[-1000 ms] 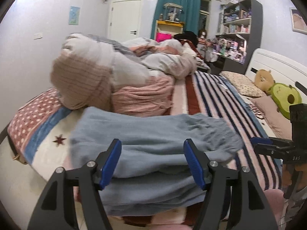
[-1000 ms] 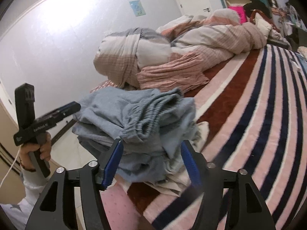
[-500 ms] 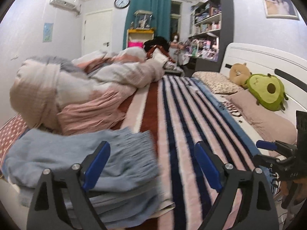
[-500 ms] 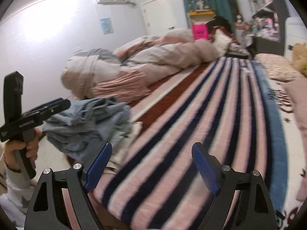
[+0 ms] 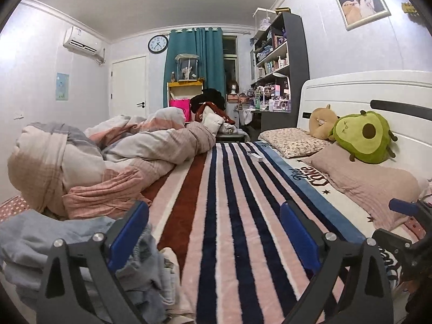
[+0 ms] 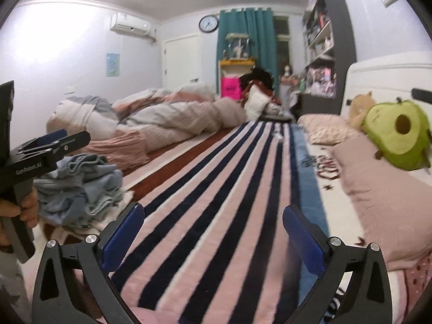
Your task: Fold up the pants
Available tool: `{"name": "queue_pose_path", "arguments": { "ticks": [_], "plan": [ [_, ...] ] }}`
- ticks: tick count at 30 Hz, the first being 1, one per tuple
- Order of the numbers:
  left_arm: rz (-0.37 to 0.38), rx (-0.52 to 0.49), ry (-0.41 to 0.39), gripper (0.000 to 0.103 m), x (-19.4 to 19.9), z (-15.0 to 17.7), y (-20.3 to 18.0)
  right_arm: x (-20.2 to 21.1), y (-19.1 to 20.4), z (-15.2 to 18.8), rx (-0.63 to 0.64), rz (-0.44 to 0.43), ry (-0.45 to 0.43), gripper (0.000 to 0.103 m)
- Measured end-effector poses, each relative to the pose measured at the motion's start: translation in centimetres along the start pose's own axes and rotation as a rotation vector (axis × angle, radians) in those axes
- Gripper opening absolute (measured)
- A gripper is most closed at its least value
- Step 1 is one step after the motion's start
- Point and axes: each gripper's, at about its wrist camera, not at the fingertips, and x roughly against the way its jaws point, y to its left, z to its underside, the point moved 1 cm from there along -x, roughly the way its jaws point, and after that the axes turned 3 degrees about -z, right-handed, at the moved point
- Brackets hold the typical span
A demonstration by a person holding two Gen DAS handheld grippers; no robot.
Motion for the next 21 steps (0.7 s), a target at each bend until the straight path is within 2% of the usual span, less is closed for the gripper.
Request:
{"name": "queue_pose_path", "arguments": {
  "ticks": [11, 21],
  "plan": [
    [0.01, 0.021, 0.005, 0.097, 0.06, 0.45, -0.24, 0.54, -0.51, -0.23, -0.028, 0.07, -0.033, 0.102],
    [0.012, 0.029, 0.007, 0.097, 0.1, 0.62, 0.12, 0.61, -0.4, -0.39, -0.021, 0.074, -0.032, 0.102]
  ]
}}
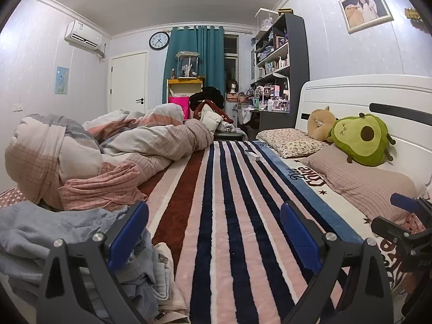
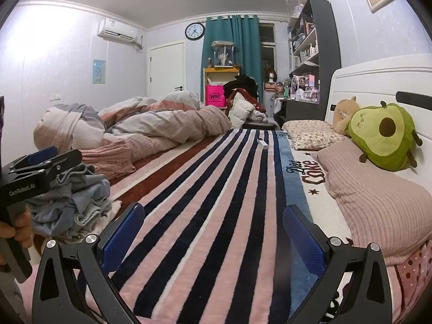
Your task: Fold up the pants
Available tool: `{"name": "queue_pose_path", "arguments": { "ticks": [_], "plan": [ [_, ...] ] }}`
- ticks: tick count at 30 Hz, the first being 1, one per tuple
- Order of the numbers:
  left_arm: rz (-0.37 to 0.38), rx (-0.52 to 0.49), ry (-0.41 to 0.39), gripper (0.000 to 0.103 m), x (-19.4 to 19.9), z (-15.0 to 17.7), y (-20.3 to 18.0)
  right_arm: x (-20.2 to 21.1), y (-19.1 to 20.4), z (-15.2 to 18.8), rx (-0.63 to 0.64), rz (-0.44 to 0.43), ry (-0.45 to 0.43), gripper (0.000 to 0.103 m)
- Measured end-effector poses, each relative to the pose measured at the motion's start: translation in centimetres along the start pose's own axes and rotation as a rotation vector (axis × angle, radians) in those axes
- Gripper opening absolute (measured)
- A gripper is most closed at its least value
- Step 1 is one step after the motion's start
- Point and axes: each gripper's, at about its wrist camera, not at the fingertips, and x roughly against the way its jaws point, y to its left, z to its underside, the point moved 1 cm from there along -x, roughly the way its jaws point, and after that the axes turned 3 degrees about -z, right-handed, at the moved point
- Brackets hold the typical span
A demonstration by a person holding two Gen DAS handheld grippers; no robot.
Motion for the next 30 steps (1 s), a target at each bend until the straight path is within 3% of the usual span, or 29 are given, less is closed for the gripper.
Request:
{"name": "queue_pose_path", "arguments": {
  "ticks": [30],
  "plan": [
    [0.013, -0.014, 0.0, 0.097, -0.59, -0.43, -0.31, -0.03, 0.38, -0.2, 0.005, 0.004, 0.001, 0.102]
  ]
}}
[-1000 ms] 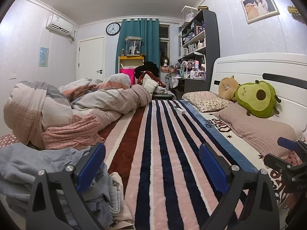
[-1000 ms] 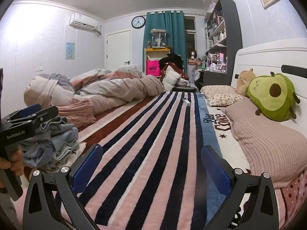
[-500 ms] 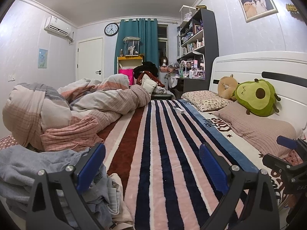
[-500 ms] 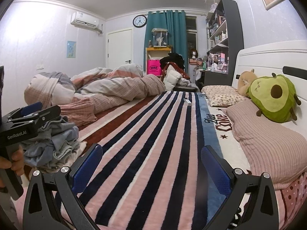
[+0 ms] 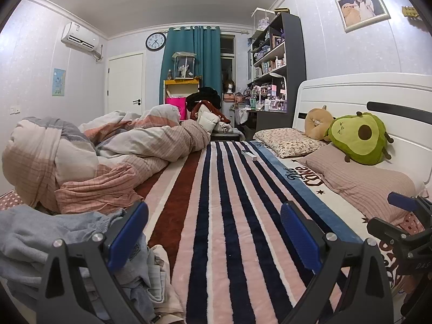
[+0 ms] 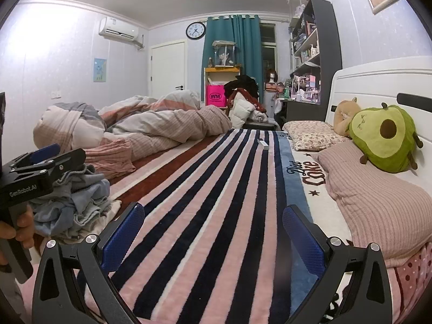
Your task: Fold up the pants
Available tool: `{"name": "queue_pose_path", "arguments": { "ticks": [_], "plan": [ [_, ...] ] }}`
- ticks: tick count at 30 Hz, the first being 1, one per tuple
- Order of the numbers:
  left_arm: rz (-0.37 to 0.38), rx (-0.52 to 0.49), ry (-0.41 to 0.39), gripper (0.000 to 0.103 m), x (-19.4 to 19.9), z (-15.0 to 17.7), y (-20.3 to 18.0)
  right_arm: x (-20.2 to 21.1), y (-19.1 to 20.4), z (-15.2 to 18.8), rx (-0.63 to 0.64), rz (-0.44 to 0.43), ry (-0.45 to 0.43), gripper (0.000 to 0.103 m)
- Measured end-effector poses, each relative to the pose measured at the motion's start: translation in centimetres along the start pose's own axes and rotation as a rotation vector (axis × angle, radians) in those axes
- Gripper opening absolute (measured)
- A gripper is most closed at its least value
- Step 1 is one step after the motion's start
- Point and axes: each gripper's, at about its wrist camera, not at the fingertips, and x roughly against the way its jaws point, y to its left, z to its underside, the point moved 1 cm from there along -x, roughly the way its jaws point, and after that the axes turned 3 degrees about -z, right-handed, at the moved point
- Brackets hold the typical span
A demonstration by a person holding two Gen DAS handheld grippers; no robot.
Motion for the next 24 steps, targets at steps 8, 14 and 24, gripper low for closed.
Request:
{"name": "queue_pose_path", "arguments": {
  "ticks": [8, 14, 24],
  "plan": [
    [-0.001, 0.003, -0.003, 0.097, -0.01, -0.03, -0.01, -0.09, -0.1, -0.01, -0.001, 0.001, 0.0, 0.102],
    [0.0, 0.004, -0.002, 0.097, -0.01, -0.01, -0.01, -0.07, -0.08, -0.01, -0.001, 0.001, -0.001, 0.102],
    [-0.001, 0.003, -0.003, 0.097, -0.01, 0.01, -0.02, -0.06, -0.09, -0.03, -0.003, -0.001, -0.001, 0.102]
  ]
}}
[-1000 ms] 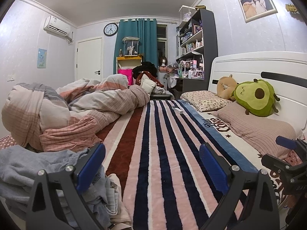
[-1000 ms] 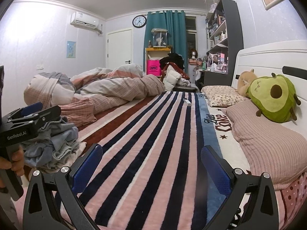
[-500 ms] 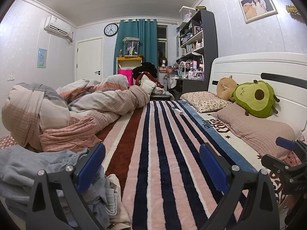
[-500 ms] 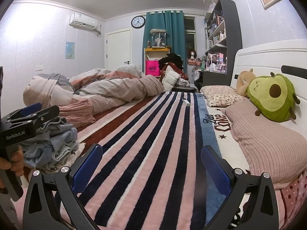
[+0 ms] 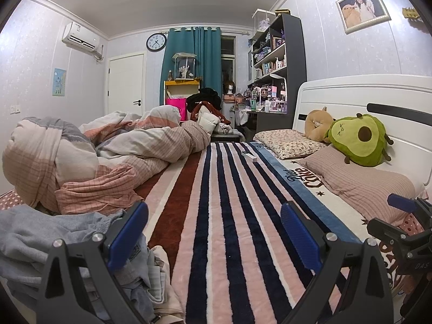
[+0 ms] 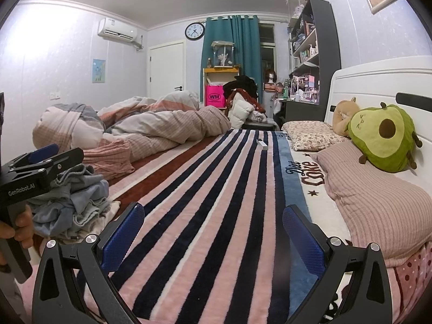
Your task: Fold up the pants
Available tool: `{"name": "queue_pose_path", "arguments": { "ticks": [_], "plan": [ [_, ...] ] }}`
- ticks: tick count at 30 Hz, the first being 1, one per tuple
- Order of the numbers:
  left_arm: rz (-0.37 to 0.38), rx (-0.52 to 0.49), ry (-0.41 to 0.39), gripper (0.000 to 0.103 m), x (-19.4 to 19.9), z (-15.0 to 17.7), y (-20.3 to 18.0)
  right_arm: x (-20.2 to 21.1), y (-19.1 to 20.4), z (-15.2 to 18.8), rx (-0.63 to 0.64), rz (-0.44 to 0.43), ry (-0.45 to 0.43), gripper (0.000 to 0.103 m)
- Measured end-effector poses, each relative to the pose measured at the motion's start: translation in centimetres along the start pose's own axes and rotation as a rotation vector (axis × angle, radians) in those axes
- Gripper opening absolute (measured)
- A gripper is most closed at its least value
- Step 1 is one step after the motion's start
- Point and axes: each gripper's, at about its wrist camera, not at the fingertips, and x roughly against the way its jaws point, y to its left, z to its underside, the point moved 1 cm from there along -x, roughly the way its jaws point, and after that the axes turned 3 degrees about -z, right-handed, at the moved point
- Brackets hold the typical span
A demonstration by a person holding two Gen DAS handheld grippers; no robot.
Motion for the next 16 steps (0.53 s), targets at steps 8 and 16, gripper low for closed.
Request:
{"name": "queue_pose_path", "arguments": {
  "ticks": [8, 16],
  "plan": [
    [0.0, -0.001, -0.001, 0.097, 0.05, 0.0, -0.06, -0.03, -0.05, -0.03, 0.002, 0.001, -0.001, 0.102],
    [0.004, -0.003, 0.005, 0.097, 0.05, -0.14, -0.3, -0.03, -0.14, -0.07, 0.001, 0.001, 0.001, 0.102]
  ]
}}
